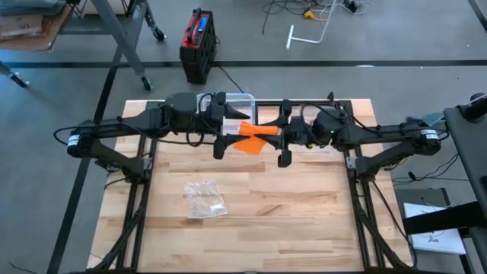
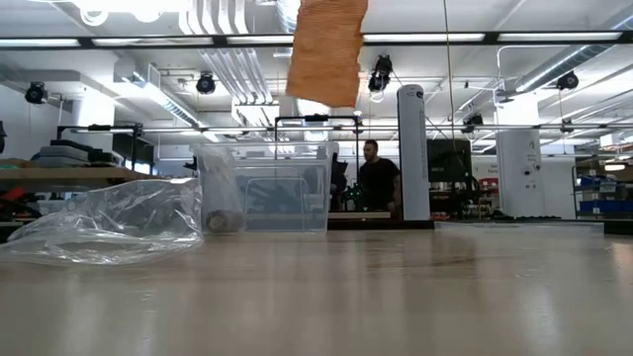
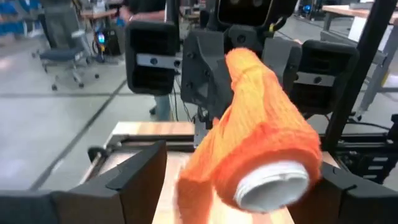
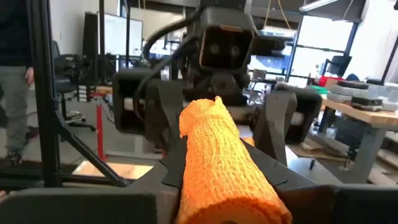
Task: Roll bandage
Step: Roll the orange bandage
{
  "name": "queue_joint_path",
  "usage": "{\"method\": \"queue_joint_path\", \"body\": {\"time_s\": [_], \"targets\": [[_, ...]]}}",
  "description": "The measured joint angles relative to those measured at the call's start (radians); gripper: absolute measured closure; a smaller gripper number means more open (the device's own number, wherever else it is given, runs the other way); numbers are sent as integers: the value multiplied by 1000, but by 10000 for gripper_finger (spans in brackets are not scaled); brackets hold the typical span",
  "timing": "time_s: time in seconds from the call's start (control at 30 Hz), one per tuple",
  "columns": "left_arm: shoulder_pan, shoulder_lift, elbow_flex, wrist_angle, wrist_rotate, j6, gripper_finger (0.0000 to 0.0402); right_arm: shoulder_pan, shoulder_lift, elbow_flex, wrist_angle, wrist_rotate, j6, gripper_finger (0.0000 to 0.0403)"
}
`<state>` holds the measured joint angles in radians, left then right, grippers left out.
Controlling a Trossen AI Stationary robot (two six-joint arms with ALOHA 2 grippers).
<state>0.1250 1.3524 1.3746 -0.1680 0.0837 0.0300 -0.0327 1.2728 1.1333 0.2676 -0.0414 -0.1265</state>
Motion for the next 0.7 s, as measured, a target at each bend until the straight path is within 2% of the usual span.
{"method": "queue_joint_path", "body": {"time_s": [0.13, 0.4, 0.7], "targets": [[6, -13, 0, 20, 9, 55, 126, 22, -20, -29, 45, 47, -17, 317], [9, 18, 0, 65, 62, 35, 132, 27, -31, -134, 215, 94, -1, 317], [8, 59, 0, 124, 65, 30, 139, 28, -28, -146, 217, 121, -5, 317]]}}
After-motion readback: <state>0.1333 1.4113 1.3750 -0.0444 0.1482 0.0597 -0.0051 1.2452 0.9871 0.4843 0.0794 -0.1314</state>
